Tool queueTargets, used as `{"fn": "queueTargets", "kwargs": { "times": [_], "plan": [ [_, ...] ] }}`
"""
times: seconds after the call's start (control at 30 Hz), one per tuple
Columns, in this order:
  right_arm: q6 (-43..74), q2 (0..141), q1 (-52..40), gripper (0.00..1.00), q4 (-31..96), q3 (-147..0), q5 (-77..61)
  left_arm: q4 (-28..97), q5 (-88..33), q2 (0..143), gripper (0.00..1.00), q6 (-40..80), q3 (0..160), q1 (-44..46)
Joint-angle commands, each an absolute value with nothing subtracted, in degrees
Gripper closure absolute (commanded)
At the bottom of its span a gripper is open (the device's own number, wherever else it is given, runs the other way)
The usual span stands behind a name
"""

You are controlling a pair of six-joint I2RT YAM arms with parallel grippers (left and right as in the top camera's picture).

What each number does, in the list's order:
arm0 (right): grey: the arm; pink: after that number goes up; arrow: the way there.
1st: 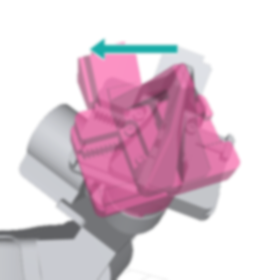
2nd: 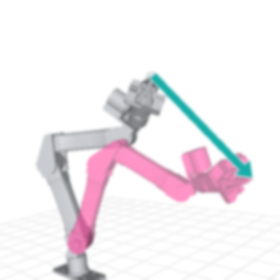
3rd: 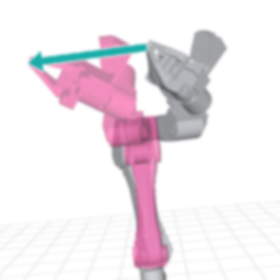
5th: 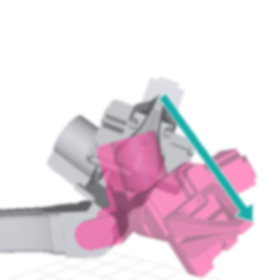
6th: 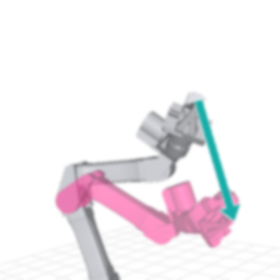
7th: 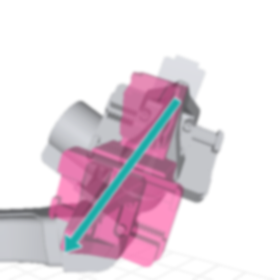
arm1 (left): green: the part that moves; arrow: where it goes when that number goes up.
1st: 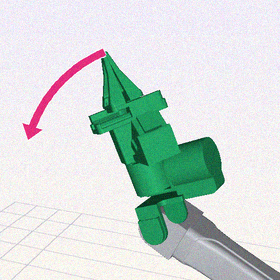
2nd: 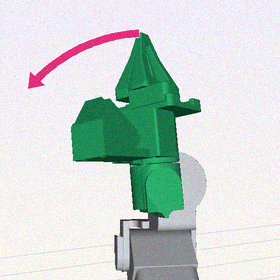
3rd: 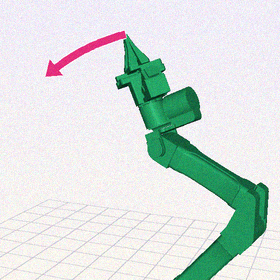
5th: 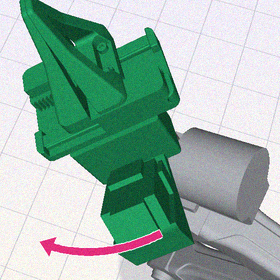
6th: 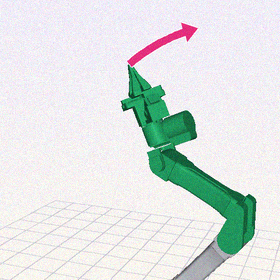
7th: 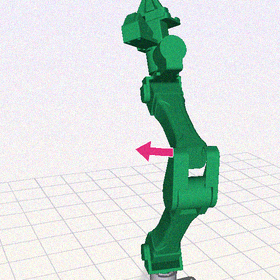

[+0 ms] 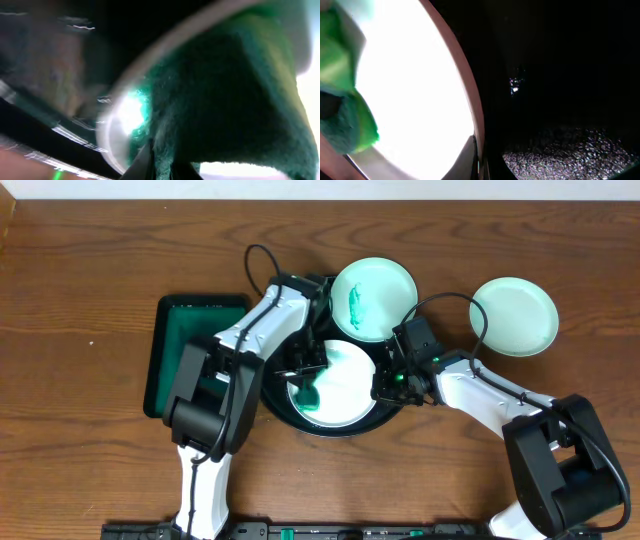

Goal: Clean dirty plates on tray and stack at the side
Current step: 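Scrub the white plate surface with the sponge in the left gripper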

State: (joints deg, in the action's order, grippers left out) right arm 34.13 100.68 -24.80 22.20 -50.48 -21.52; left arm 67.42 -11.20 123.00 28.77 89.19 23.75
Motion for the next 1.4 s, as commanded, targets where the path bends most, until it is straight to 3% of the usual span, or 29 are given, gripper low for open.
{"fn": "queueTargets", "kwargs": {
  "times": [0.0, 0.13, 0.47, 0.7, 0.93, 1.37],
  "plan": [
    [33.43, 102.87, -25.12, 0.99, 22.85, -49.50, -17.61, 68.93, 12.27, 126.26, 0.93, 34.44, 86.41, 20.91],
    [33.43, 102.87, -25.10, 0.99, 22.63, -49.50, -17.43, 67.83, 7.22, 126.26, 0.93, 31.16, 86.41, 21.61],
    [33.41, 102.87, -25.12, 0.99, 22.74, -49.50, -17.43, 57.52, -26.57, 126.26, 0.92, 12.36, 86.48, 25.34],
    [33.41, 102.87, -25.06, 0.99, 22.90, -49.50, -17.43, 51.22, -36.03, 126.26, 0.93, 10.09, 86.48, 29.21],
    [33.41, 102.87, -25.08, 0.99, 24.47, -49.50, -17.43, 46.76, -33.65, 126.26, 0.93, 12.45, 86.48, 29.04],
    [33.41, 102.87, -25.06, 0.99, 24.34, -49.50, -17.41, 55.99, -2.48, 126.26, 0.93, 22.31, 86.48, 16.62]
  ]
}}
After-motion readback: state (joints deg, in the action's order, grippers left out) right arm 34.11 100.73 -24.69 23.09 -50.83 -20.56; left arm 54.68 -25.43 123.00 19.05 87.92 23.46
